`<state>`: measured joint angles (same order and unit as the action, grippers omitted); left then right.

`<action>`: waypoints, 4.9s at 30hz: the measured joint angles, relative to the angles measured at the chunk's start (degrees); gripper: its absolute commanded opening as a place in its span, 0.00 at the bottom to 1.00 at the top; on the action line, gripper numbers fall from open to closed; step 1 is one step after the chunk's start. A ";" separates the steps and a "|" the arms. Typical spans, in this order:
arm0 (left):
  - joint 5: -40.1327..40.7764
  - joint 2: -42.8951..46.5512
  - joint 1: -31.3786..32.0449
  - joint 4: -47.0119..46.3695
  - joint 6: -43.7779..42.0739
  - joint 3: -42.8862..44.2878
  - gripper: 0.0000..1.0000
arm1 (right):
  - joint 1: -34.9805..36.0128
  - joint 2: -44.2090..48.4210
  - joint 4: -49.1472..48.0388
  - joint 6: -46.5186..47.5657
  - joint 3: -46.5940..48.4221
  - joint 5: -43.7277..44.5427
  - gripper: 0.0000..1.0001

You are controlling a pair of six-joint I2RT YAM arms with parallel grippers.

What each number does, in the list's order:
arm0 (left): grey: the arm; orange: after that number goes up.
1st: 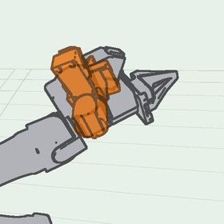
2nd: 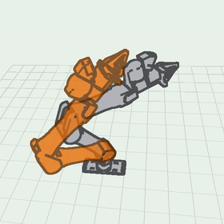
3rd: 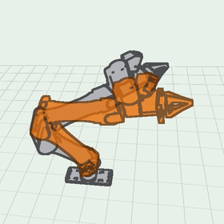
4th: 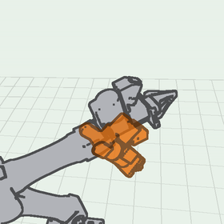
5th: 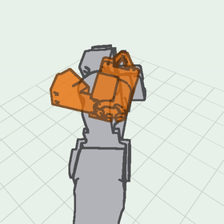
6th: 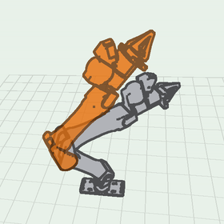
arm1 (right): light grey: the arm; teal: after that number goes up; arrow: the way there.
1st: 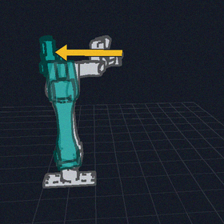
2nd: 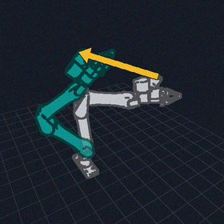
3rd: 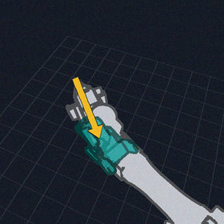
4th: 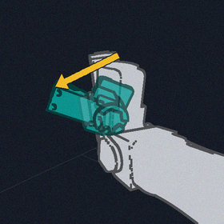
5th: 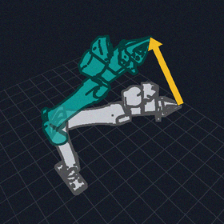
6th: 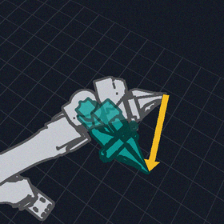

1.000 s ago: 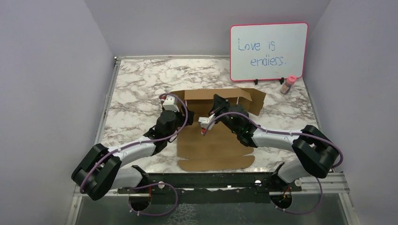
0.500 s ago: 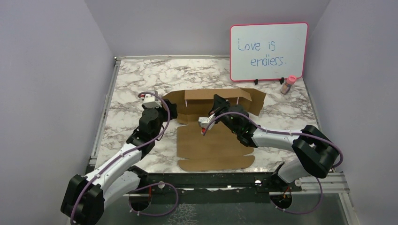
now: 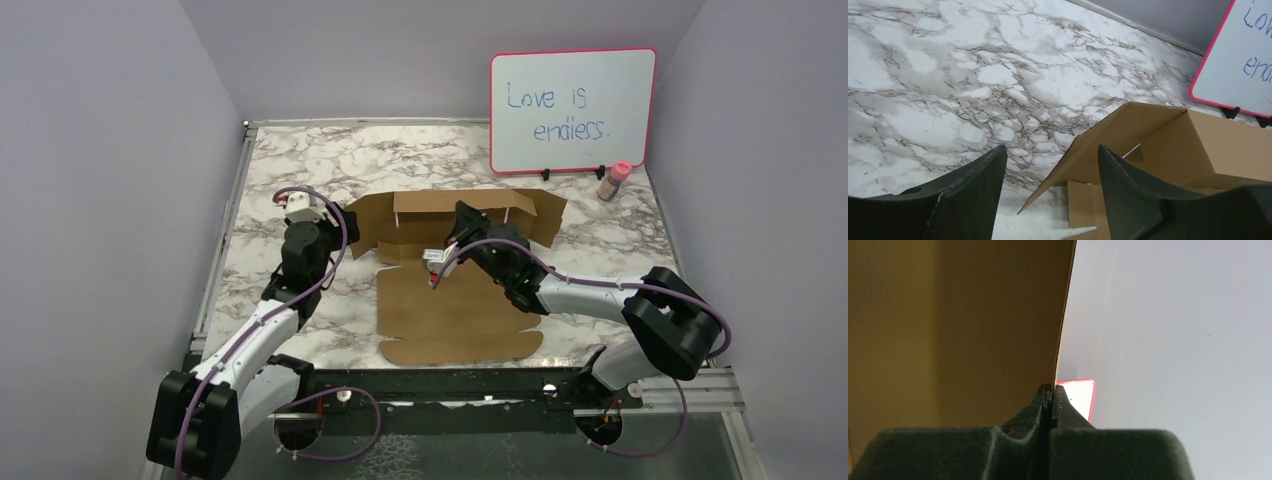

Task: Fold the paper box

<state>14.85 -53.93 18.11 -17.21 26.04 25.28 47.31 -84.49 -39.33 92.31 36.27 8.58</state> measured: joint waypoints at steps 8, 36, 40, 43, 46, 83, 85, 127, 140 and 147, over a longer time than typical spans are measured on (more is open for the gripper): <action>-15.30 -7.98 -8.63 -16.09 -1.97 -4.98 0.60 | 0.00 -0.02 0.02 -0.33 0.09 -0.02 0.01; -30.93 -6.01 -4.81 -33.64 -17.16 -16.31 0.00 | 0.00 -0.04 0.63 -0.37 0.63 -0.04 0.01; -27.74 -4.94 -2.25 -32.70 -17.59 -16.35 0.00 | 0.00 -0.04 0.61 -0.35 0.63 0.20 0.01; -25.81 -4.04 -0.96 -31.71 -17.44 -16.35 0.00 | 0.00 -0.07 0.57 -0.33 0.63 0.42 0.01; -23.96 -2.25 0.44 -29.83 -16.57 -16.39 0.00 | 0.00 -0.22 0.42 -0.31 0.63 0.70 0.01; -0.26 -15.37 13.25 -25.68 -8.37 -1.66 0.01 | -0.74 -8.37 -1.92 1.68 8.98 5.11 0.01; -0.46 -17.53 10.69 -25.31 -9.77 1.03 0.01 | -0.81 -9.94 -2.78 1.68 9.90 5.09 0.01; -5.79 -25.88 13.27 -47.63 -9.68 -10.36 0.32 | 0.61 -11.43 -17.40 11.96 0.39 2.16 0.01; -5.79 -15.56 12.31 -41.97 -12.22 -11.69 0.72 | 0.66 -10.47 -15.80 12.35 0.39 2.05 0.01; -6.03 -5.49 10.38 -37.24 -12.04 -10.47 0.78 | 0.66 -10.10 -14.97 12.33 0.42 2.05 0.01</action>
<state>8.82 -59.42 28.49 -54.46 14.00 14.81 47.97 -94.59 -54.30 104.64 36.69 10.63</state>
